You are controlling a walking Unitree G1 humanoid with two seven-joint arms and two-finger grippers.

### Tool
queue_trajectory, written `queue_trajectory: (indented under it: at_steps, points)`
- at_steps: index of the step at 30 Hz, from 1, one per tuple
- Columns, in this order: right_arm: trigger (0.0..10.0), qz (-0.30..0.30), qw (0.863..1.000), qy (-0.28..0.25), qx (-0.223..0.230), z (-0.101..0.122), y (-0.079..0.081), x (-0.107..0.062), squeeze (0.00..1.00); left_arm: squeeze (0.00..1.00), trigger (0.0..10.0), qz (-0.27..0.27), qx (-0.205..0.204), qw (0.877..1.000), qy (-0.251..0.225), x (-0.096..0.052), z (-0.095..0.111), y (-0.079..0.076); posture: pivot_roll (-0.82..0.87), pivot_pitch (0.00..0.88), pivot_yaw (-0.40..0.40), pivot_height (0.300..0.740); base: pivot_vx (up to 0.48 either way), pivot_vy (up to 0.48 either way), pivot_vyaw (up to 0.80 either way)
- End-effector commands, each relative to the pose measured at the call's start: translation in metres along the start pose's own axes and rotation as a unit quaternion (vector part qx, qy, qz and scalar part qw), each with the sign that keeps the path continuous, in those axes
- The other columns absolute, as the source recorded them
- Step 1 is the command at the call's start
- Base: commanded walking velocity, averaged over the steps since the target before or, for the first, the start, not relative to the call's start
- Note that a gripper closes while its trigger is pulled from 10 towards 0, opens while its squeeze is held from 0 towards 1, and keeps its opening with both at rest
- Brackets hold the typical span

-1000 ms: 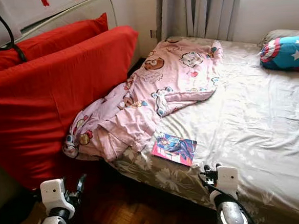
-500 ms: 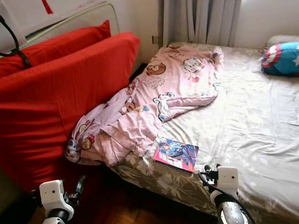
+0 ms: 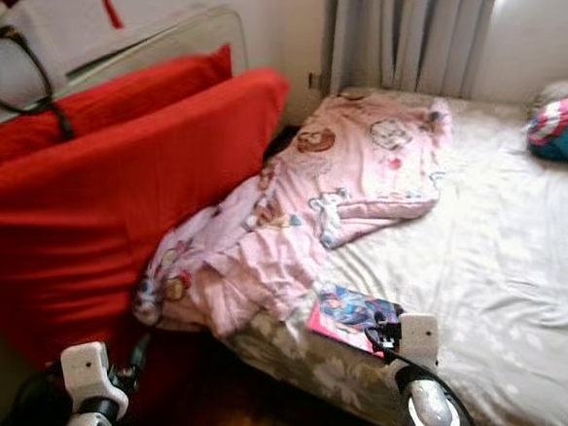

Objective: Clean up the room

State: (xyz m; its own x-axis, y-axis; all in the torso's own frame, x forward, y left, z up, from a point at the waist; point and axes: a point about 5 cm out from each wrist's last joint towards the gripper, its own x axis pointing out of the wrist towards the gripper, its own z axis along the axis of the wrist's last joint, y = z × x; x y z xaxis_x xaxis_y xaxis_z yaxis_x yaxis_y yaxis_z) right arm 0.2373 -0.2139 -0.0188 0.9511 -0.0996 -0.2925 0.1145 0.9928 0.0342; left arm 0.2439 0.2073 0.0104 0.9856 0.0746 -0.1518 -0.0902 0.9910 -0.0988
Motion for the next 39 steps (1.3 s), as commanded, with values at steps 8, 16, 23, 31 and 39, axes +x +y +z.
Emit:
queue_trajectory:
  at_steps: [8,16,23,31,39]
  points:
    - [10.0,-0.001,1.0,-0.002,0.014,0.0051,0.007,0.0062,0.0,0.0,10.0,0.014,0.011,1.0,0.006,-0.0021,-0.0001,0.0103,-0.03,0.0,0.02,0.723,0.296,0.0,0.0]
    - [10.0,-0.004,1.0,-0.01,0.007,0.0089,0.0049,0.0077,0.0,0.0,10.0,0.012,0.003,1.0,0.001,0.0006,0.0021,0.0062,-0.02,0.003,0.014,0.723,0.0,0.0,-0.32]
    - [10.0,-0.005,1.0,-0.018,0.006,0.012,0.0036,0.0087,0.0,0.0,10.0,0.017,-0.002,1.0,-0.005,0.0002,0.0035,0.0054,-0.02,0.005,0.011,0.723,0.0,0.0,0.0]
    - [10.0,-0.008,1.0,-0.001,-0.003,0.0093,0.0047,0.0098,0.0,0.0,10.0,0.019,-0.003,1.0,-0.006,-0.0014,0.0033,0.0056,-0.02,0.01,0.01,0.694,0.0,0.0,0.0]
    - [10.0,-0.009,1.0,0.002,-0.008,0.0075,0.0032,0.0085,0.0,0.0,10.0,0.02,-0.003,1.0,-0.006,-0.0018,0.003,0.0062,-0.02,0.013,0.01,0.629,0.0,0.0,0.0]
